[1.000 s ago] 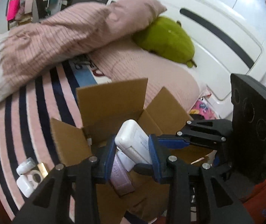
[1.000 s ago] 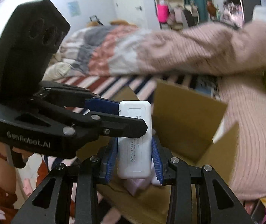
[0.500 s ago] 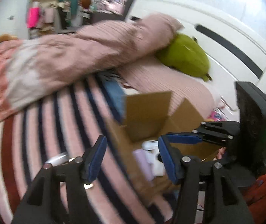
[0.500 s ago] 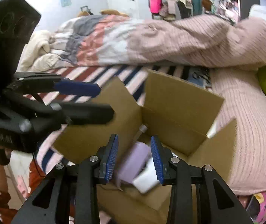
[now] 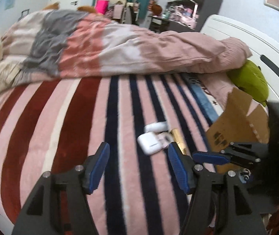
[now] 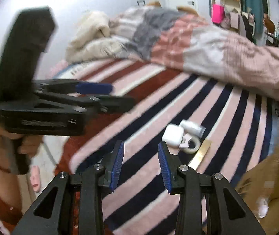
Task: Organize rigid objects
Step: 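Grasp the gold lipstick with the right gripper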
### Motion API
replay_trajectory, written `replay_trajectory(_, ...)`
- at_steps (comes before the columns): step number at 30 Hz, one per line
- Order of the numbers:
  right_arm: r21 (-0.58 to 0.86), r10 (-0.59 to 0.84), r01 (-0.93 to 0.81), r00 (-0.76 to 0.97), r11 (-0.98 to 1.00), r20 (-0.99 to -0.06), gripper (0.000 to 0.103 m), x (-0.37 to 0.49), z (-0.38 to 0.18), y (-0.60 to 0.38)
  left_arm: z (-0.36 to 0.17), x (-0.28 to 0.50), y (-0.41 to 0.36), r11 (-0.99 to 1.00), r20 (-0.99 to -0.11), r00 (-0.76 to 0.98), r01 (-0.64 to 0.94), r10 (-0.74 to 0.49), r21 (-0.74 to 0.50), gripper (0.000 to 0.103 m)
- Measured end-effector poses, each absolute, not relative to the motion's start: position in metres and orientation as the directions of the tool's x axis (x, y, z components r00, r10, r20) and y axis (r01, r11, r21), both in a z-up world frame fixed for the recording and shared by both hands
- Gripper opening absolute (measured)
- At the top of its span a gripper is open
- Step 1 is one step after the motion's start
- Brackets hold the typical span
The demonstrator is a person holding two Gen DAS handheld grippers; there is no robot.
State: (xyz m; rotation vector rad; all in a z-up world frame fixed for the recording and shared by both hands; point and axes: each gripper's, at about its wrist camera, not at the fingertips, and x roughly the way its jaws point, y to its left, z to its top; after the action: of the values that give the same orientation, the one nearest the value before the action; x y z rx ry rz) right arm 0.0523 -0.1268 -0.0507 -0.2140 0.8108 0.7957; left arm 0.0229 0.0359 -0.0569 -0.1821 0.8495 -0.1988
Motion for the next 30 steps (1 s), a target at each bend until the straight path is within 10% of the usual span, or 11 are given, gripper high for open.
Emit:
replay_trajectory(9, -0.048, 0.187, -0.354, 0.599, 0.934, -0.778, 0.033, 0.095, -0.143, -0.149, -0.101, 0.012, 0.058, 0.962, -0.741, 0.625, 0.062, -0.245, -0.265, 0.059)
replay_trajectory(16, 0.026, 0.224, -0.336, 0.567, 0.942, -0.793, 0.015, 0.115, -0.153, -0.154, -0.108, 0.011, 0.066, 0.958, -0.739, 0.625, 0.058, -0.254, -0.28, 0.059)
replay_trajectory(30, 0.114, 0.316, -0.397, 0.494, 0.911, -0.81, 0.022, 0.07, -0.158, -0.165, -0.107, -0.001, 0.053, 0.96, -0.754, 0.603, 0.081, -0.26, -0.266, 0.06)
